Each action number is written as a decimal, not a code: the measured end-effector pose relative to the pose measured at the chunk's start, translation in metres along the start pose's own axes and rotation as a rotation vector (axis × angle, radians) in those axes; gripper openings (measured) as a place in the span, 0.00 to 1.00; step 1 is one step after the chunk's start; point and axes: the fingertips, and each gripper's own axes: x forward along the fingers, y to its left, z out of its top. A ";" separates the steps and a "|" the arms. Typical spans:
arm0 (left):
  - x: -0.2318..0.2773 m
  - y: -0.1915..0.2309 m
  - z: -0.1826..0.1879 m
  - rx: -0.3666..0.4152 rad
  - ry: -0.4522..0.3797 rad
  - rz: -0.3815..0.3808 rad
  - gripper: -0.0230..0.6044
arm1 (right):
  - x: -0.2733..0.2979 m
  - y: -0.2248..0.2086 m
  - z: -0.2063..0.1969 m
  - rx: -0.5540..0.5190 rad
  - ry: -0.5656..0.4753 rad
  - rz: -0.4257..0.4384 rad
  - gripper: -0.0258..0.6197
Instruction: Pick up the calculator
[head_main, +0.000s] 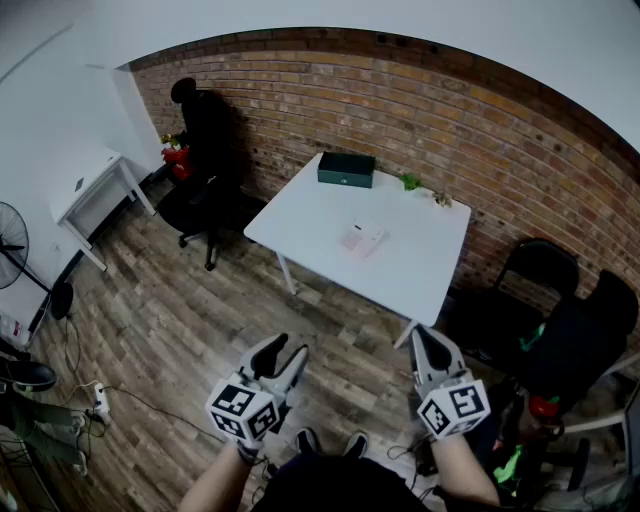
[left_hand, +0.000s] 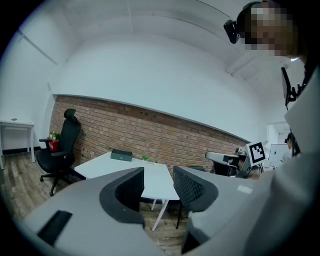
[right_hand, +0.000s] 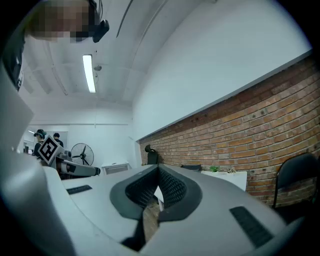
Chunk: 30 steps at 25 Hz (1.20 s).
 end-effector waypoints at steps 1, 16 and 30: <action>-0.001 -0.004 0.001 0.001 -0.001 0.001 0.32 | -0.005 -0.002 0.000 -0.003 0.006 -0.008 0.04; -0.003 -0.043 0.018 0.043 -0.037 0.033 0.32 | -0.035 -0.016 0.017 -0.033 -0.023 0.015 0.06; 0.054 0.021 0.033 0.126 -0.043 0.030 0.32 | 0.015 -0.049 0.014 -0.073 0.004 -0.080 0.12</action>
